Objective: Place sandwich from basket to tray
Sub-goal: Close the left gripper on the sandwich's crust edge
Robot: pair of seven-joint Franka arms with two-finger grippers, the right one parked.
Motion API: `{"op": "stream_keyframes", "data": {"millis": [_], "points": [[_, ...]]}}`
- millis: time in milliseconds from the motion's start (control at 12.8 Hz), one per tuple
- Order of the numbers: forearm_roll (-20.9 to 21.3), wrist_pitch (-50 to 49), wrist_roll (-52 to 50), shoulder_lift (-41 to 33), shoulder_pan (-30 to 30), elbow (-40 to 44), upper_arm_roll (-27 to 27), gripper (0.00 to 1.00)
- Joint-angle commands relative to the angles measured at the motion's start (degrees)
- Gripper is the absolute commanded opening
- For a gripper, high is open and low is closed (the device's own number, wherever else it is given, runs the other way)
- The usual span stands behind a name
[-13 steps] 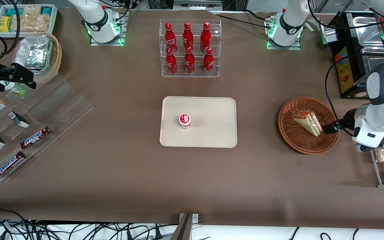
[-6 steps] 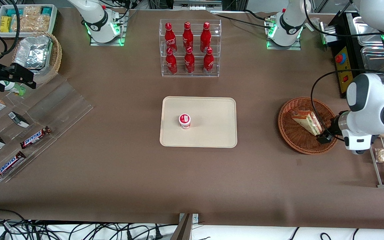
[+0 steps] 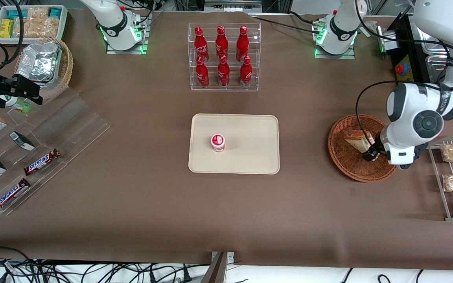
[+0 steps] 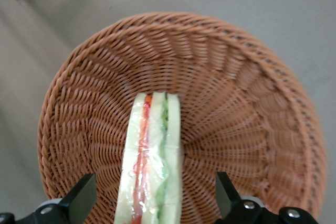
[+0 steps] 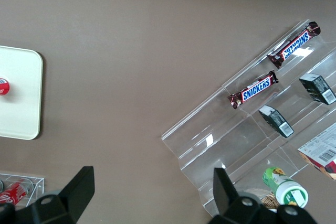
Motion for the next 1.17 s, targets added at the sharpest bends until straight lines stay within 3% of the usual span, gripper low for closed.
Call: {"op": "stream_keyframes", "data": {"millis": [0,469,547,625,703,938,1094], "points": [[2.30,2.41,-4.18,-3.33,-0.08,-5.18,-1.13,1.00],[3.44,2.41,-7.26,-3.24,-0.08,-5.98,-2.19,1.00],[3.44,2.33,-7.26,-3.16,-0.08,-5.98,-2.19,0.95],[3.44,2.24,-7.26,-3.15,-0.08,-5.98,-2.19,0.66],[3.44,2.24,-7.26,-3.15,0.01,-5.98,-2.19,0.50],[3.44,1.80,-7.17,-3.24,-0.08,-5.72,-2.28,0.31],[3.44,1.62,-7.17,-3.33,-0.08,-5.54,-2.28,0.31]]}}
